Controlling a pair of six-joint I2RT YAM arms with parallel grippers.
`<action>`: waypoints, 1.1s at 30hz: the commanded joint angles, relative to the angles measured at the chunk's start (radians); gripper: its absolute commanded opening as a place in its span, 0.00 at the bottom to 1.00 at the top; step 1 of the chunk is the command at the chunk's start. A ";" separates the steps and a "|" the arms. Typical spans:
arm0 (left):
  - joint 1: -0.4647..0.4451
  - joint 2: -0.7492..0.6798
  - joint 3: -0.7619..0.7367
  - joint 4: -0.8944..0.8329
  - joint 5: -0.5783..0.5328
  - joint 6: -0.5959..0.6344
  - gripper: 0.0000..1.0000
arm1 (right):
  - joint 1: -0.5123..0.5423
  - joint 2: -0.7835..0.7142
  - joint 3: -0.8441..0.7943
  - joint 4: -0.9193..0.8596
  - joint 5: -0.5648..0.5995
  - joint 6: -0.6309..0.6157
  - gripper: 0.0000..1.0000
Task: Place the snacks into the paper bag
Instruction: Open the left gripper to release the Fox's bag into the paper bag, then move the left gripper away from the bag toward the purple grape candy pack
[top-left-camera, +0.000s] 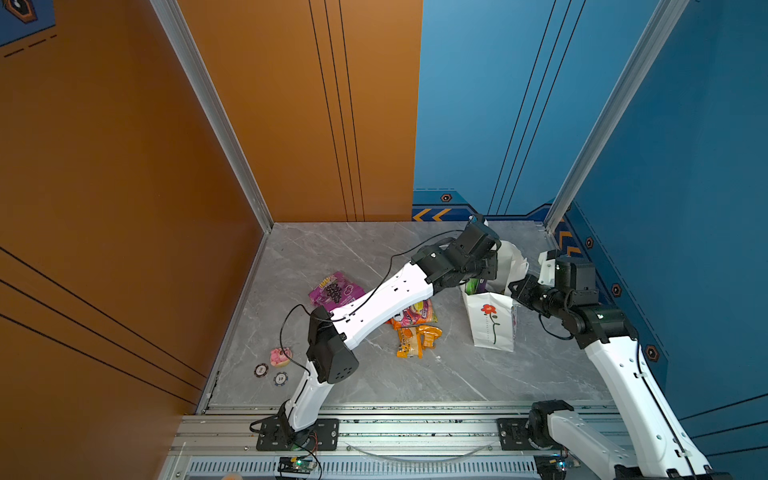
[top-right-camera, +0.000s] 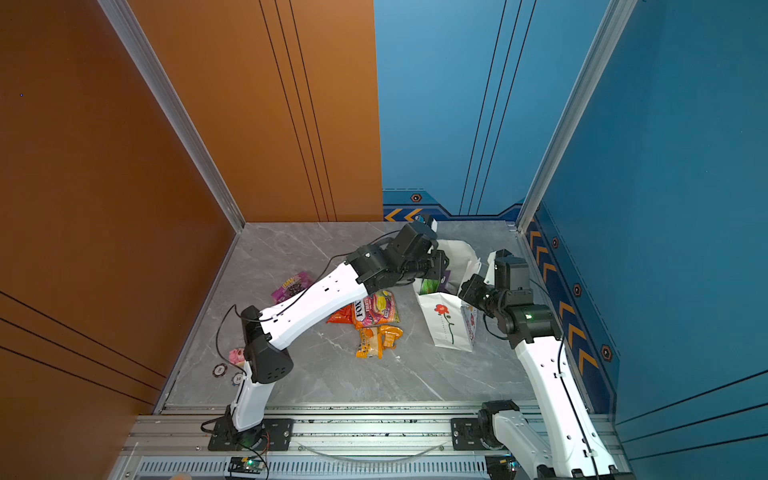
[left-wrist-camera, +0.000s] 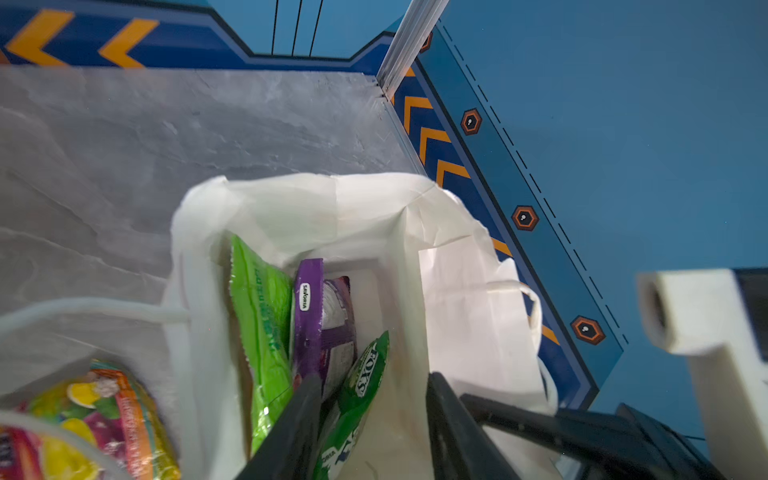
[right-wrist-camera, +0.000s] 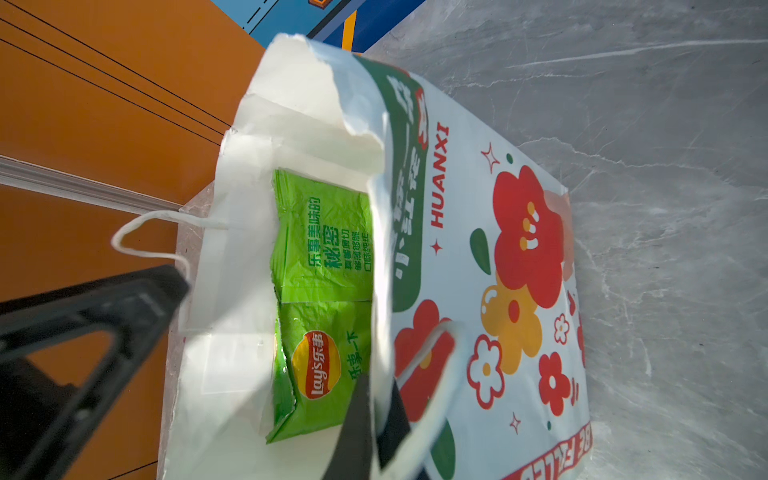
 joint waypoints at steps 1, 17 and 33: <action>0.017 -0.110 -0.017 -0.025 -0.062 0.112 0.53 | -0.006 -0.014 0.001 0.061 -0.026 0.022 0.05; 0.246 -0.554 -0.525 0.078 -0.168 0.079 0.65 | 0.193 0.108 0.140 0.178 0.032 0.111 0.05; 0.574 -0.787 -0.945 0.018 -0.058 0.006 0.67 | 0.116 0.050 -0.076 0.153 0.039 0.101 0.05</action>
